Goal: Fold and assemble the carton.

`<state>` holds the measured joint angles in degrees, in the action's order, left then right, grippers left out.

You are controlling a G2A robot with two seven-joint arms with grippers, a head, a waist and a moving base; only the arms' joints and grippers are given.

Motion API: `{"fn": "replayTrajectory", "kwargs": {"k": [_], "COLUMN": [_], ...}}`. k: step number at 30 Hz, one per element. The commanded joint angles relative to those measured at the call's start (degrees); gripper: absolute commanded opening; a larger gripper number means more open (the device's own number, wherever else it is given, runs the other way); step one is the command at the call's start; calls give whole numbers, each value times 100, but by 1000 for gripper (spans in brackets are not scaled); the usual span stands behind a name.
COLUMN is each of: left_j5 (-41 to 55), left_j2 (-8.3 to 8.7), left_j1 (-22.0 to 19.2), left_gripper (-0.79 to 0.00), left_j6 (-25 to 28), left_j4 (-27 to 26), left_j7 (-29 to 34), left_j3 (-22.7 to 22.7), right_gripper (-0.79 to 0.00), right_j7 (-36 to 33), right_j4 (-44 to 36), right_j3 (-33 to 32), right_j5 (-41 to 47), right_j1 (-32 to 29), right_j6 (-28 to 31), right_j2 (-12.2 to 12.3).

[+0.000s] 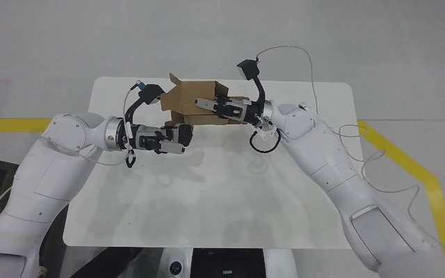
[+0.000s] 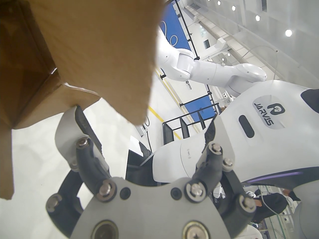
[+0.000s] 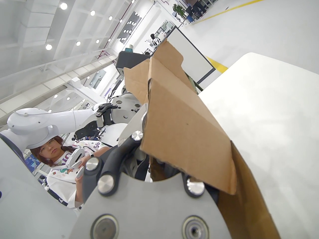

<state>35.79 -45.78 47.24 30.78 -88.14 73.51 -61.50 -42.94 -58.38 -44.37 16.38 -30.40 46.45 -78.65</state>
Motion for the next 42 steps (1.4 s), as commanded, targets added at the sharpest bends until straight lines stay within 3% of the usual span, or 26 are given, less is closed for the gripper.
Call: {"fn": "replayTrajectory", "kwargs": {"k": [1, 34, 42], "left_j5": [-44, -278, -315], "left_j2": [-11, -99, -101], "left_j1": [-10, 75, 71], "left_gripper": [0, 0, 0], "left_j6": [19, 143, 160], "left_j4": [20, 76, 157], "left_j7": [-20, -144, -161], "left_j3": [3, -270, -368], "right_gripper": [-785, -785, -785], "right_j7": [-39, -596, -728], "right_j4": [-30, 70, 240], "right_j3": [27, 131, -212], "right_j5": [22, 335, 304], "right_j1": [-5, -31, -36], "right_j6": [0, -37, 18], "right_j2": [-21, -257, -161]}}
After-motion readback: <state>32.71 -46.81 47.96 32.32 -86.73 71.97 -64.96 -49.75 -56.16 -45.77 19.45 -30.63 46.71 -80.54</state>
